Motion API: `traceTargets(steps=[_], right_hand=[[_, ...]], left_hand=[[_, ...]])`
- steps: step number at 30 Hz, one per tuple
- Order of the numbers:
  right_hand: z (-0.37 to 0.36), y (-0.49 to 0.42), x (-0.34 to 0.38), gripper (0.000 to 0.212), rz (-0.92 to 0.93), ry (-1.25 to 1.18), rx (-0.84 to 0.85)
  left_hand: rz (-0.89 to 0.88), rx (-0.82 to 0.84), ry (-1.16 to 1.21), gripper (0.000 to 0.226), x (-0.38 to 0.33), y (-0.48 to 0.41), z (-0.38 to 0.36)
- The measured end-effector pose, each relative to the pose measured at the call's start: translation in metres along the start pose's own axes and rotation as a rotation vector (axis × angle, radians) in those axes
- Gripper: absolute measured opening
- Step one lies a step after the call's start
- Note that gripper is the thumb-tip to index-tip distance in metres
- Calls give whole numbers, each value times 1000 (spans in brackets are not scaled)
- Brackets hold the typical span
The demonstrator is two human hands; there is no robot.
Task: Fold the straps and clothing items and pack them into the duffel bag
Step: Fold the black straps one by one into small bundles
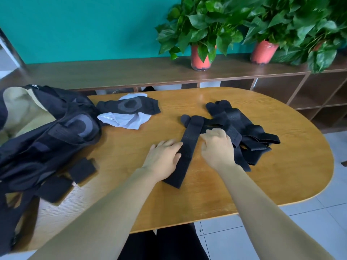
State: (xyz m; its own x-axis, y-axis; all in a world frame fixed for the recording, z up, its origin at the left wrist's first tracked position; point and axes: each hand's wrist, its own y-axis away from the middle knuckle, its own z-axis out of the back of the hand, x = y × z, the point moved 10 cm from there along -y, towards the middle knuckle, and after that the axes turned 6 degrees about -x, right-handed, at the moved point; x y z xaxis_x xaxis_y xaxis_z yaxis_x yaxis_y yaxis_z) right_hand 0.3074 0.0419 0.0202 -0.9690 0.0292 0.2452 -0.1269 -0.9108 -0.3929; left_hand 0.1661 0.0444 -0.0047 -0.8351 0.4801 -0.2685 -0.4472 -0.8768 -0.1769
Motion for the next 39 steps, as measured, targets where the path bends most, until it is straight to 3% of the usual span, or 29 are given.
traceTargets(steps=[4,7,14,22,25,32,39], right_hand=[[-30,-21,-4,39,81,316,167],[-55,-23,-15,45,68,418,317],[-72,-22,-25,51,-17,388,380],[-74,-28,-31,53,-85,403,396],[-66,-27,-24,52,-74,383,403],[-25,-1,27,47,131,221,206],[-8,64,71,41,309,-142,147]], left_hand=[[96,-24,42,47,6,-33,-1],[245,39,161,57,17,-53,-21],[454,-63,525,46,33,-68,-37],[506,-91,389,38,76,-29,-23],[491,-71,342,37,78,-18,-18],[374,-120,258,30,76,12,4],[-8,-207,278,15,31,76,26]])
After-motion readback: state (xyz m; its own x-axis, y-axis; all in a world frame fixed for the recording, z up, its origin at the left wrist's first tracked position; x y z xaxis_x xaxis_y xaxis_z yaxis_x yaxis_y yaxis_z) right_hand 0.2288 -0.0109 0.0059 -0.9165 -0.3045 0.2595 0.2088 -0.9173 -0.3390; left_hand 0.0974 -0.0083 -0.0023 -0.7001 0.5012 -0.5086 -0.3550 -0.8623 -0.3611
